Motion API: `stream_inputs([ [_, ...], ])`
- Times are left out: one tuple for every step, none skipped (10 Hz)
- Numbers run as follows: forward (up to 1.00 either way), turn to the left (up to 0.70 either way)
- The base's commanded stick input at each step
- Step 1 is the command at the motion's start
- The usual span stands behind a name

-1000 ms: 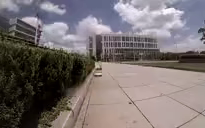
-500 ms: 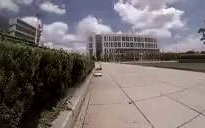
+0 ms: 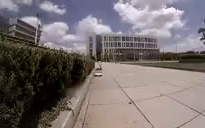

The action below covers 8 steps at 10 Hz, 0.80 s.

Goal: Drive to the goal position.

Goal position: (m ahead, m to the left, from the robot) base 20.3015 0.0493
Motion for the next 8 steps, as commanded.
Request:
stream_inputs([
  [0.04, 0.0],
  [0.04, 0.0],
  [0.04, 0.0],
  [0.04, 0.0],
  [0.04, 0.0],
  [0.04, 0.0],
  [0.04, 0.0],
  [0.04, 0.0],
])
